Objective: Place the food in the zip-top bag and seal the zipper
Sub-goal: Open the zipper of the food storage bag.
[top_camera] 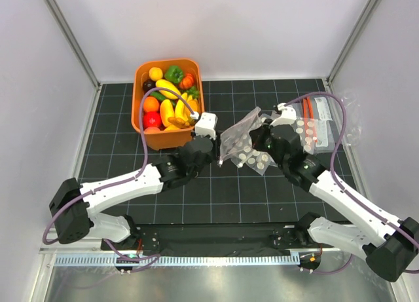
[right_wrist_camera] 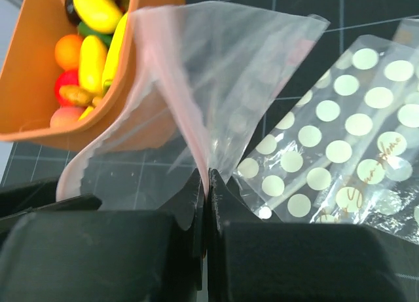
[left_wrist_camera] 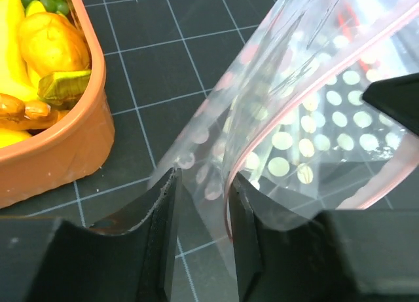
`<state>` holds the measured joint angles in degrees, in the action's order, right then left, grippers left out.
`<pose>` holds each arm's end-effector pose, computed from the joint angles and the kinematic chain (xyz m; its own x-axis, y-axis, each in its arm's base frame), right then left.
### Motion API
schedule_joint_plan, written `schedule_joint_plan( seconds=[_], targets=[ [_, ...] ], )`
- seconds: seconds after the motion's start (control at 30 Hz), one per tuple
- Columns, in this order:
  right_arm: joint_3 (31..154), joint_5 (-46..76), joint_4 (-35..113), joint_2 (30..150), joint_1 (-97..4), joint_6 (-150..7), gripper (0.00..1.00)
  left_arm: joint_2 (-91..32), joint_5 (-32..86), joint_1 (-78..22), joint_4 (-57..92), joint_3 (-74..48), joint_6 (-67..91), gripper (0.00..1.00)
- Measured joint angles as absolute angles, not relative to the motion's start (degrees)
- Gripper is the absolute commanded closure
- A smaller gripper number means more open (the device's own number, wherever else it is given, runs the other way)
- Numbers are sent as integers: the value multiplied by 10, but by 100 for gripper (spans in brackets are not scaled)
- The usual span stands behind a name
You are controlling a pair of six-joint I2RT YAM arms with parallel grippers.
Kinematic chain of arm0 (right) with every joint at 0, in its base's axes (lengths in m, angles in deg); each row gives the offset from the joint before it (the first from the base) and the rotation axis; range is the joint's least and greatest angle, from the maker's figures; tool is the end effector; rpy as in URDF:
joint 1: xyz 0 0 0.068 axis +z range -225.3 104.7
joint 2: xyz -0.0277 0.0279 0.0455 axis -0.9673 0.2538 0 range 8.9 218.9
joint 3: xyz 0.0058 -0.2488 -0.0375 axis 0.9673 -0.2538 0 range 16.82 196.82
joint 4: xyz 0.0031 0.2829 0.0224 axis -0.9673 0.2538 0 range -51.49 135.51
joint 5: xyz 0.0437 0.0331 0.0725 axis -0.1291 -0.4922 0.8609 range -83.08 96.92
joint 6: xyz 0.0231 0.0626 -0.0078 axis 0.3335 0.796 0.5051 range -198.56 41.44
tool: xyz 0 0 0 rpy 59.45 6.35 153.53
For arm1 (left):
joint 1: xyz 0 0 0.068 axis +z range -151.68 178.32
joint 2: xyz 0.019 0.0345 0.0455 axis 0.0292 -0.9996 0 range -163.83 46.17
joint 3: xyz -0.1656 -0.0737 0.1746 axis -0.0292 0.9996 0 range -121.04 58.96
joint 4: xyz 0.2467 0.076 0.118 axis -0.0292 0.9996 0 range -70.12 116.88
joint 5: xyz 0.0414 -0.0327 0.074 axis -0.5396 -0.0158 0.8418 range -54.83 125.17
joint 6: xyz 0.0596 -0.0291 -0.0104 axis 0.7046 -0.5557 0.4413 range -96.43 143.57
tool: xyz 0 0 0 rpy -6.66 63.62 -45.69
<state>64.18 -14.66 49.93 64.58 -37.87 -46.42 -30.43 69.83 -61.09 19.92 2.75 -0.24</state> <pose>0.2300 0.1512 0.2921 -0.3815 0.3309 -0.8631 -0.1031 0.9127 0.3955 0.2029 -0.2835 0.2704 -0.3388 -0.0793 -0.9375 0.3282 0.9239 -0.1967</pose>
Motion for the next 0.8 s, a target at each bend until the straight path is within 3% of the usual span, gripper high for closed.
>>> schedule_joint_plan(
  seconds=[0.37,0.47,0.5,0.57,0.6,0.63,0.7,0.8],
  targets=[
    [653,-62,497,703,-320,-524,99,-338,685,-611,209,24,0,50],
    [664,-64,497,718,-287,-541,99,-353,686,-611,218,15,0,65],
    [670,-67,497,725,-276,-546,99,-358,686,-611,222,10,0,77],
    [675,-75,497,733,-262,-553,99,-365,688,-608,228,4,-1,92],
    [677,-83,498,736,-258,-555,95,-366,688,-605,233,1,-3,99],
    [678,-91,498,737,-258,-556,89,-366,689,-601,238,0,-4,100],
    [679,-117,504,738,-258,-554,66,-366,691,-590,245,0,-8,100],
    [680,-146,508,743,-259,-555,61,-361,692,-573,256,0,-18,100]
  ],
)
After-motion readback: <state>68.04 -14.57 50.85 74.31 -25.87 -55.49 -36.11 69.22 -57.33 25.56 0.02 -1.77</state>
